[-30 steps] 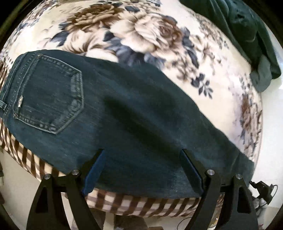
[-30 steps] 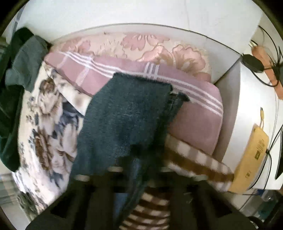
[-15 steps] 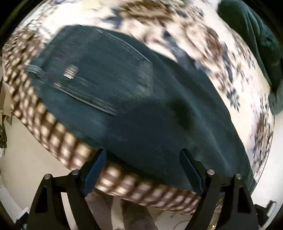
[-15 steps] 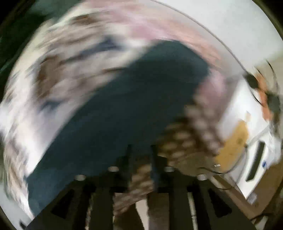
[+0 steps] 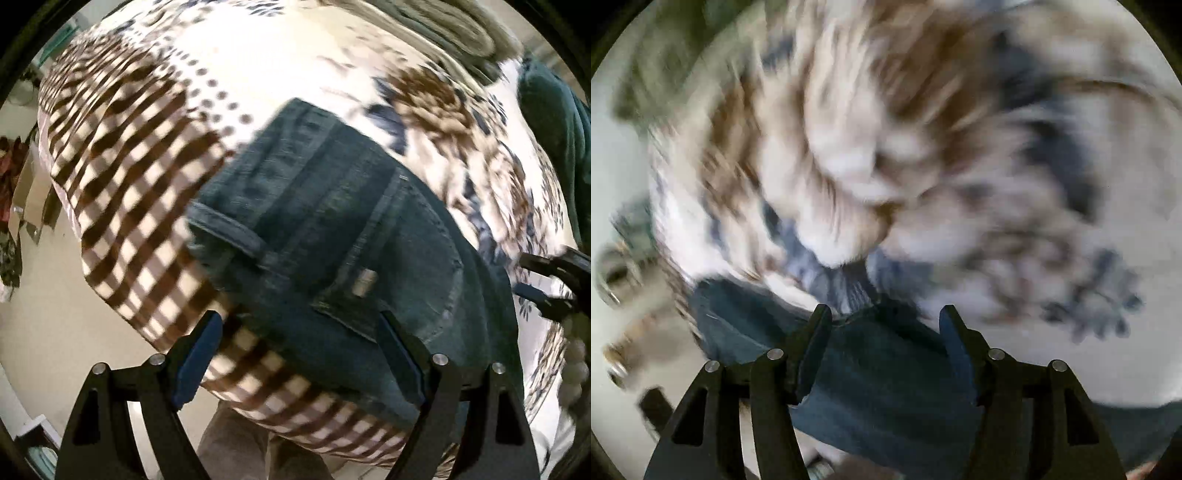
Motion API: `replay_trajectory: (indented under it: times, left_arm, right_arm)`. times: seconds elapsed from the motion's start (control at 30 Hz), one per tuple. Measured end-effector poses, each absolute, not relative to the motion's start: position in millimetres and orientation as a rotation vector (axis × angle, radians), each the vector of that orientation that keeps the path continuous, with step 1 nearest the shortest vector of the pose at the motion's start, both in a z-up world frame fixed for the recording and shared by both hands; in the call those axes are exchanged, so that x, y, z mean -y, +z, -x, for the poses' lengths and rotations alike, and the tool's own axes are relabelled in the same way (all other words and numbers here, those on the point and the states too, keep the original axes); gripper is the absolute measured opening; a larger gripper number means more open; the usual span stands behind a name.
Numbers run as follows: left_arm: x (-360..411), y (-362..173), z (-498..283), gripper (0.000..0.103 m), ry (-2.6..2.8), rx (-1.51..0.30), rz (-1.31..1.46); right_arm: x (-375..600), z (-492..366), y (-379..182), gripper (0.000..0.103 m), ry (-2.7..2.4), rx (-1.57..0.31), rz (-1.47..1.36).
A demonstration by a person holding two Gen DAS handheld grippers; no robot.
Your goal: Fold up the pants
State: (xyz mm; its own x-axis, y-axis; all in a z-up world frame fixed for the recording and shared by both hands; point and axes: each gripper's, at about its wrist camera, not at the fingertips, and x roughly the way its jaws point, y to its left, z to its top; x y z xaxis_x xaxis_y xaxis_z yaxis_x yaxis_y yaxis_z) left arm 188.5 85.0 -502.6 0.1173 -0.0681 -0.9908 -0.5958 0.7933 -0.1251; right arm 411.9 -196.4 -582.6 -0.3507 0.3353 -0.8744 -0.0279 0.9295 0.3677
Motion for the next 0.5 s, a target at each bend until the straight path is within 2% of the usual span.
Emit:
replay_trajectory:
  times: [0.03,0.17,0.2,0.3,0.4,0.43,0.47,0.5]
  left_arm:
    - [-91.4,-505.1,-186.5,0.084,0.42,-1.428,0.589]
    - [-102.8,-513.4,-184.8,0.084,0.423,-1.45,0.622]
    - [-106.8,-515.4,-183.8,0.084,0.425,-1.452,0.632]
    - [-117.6,-518.1,-179.8,0.084,0.434,-1.46,0.647]
    - [-125.1,-519.5,-181.3,0.084,0.433,-1.46,0.664]
    - [-126.7,-518.1,-182.1,0.084,0.43,-1.458,0.671]
    - [-127.7,-516.0,-182.8,0.084,0.429,-1.453,0.671]
    - [-128.3,-512.9,-183.2,0.084,0.426,-1.446,0.668]
  right_arm:
    - [185.9,-413.8,-584.8,0.014,0.373,-1.905,-0.19]
    - [191.4,-412.5,-567.4,0.009,0.303,-1.837,-0.141]
    - [196.7,-414.1,-562.6,0.0,0.282,-1.82,-0.164]
    - [227.8,-437.4,-541.4,0.0,0.137,-1.666,-0.166]
    - [256.0,-448.4,-542.6,0.001,0.198,-1.716,-0.421]
    - [261.4,-446.7,-538.9,0.003,0.244,-1.728,-0.453]
    - [266.3,-440.4,-531.3,0.019,0.27,-1.733,-0.443]
    - [272.6,-424.7,-521.5,0.042,0.28,-1.745,-0.422]
